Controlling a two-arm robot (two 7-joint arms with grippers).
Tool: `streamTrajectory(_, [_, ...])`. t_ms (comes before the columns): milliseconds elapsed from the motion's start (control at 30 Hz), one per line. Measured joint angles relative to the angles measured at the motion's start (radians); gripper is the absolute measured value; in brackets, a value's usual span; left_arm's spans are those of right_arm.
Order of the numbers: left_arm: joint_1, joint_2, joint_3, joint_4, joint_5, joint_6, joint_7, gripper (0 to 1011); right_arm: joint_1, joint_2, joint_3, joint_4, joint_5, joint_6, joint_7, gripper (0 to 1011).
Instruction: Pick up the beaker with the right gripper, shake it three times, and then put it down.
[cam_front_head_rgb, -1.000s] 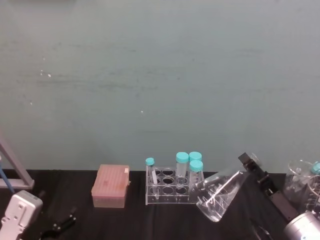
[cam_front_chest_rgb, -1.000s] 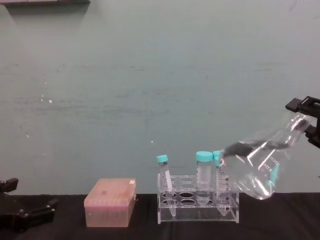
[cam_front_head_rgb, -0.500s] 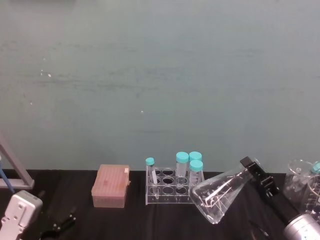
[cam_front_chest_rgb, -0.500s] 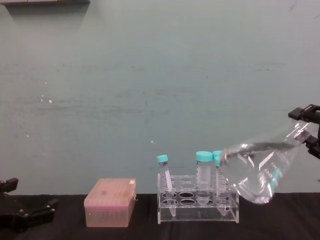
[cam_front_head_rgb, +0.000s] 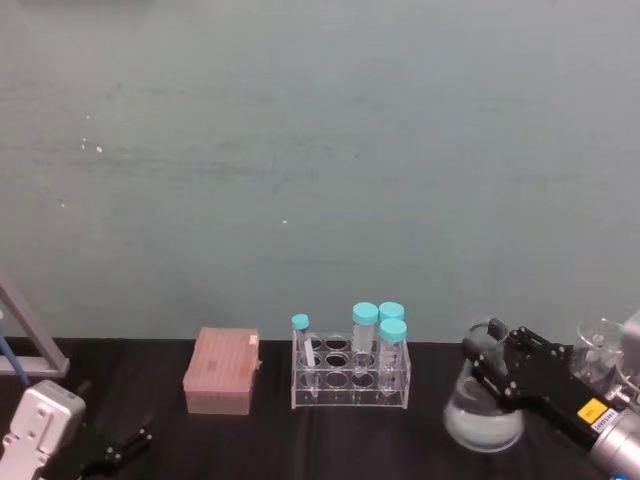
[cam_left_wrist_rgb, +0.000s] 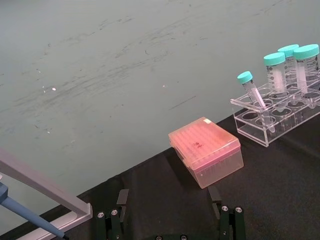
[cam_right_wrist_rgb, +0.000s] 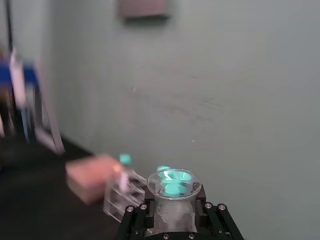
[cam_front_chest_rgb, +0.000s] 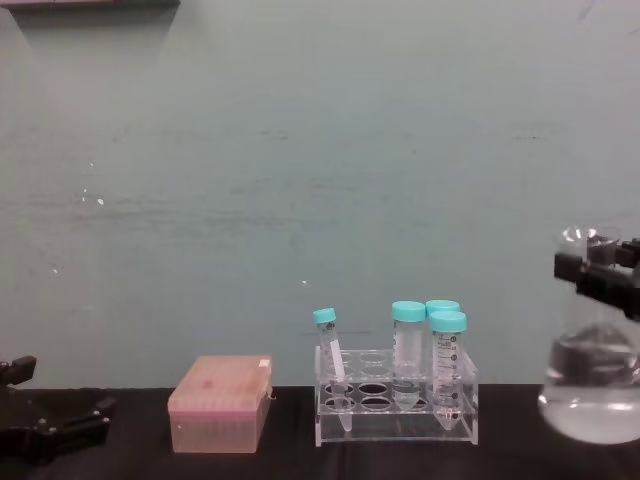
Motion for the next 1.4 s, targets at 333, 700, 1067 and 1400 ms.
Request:
streamTrajectory(333, [0.000,0.000,0.000,0.000,0.000,0.000,0.000,1000,0.044,0.094,-0.076,0.013,-0.468,-0.207,-0.129,461])
streamTrajectory(700, [0.000,0.000,0.000,0.000,0.000,0.000,0.000,1000,0.041,0.067,-0.058,0.019,-0.475,-0.279,-0.129,461])
streamTrajectory(1067, [0.000,0.000,0.000,0.000,0.000,0.000,0.000,1000,-0.020,-0.044,0.026,-0.015,0.041,-0.006,0.075,461])
streamTrajectory(1400, [0.000,0.000,0.000,0.000,0.000,0.000,0.000,1000,-0.032,-0.044,0.013,-0.031,0.082,0.060,0.051,461])
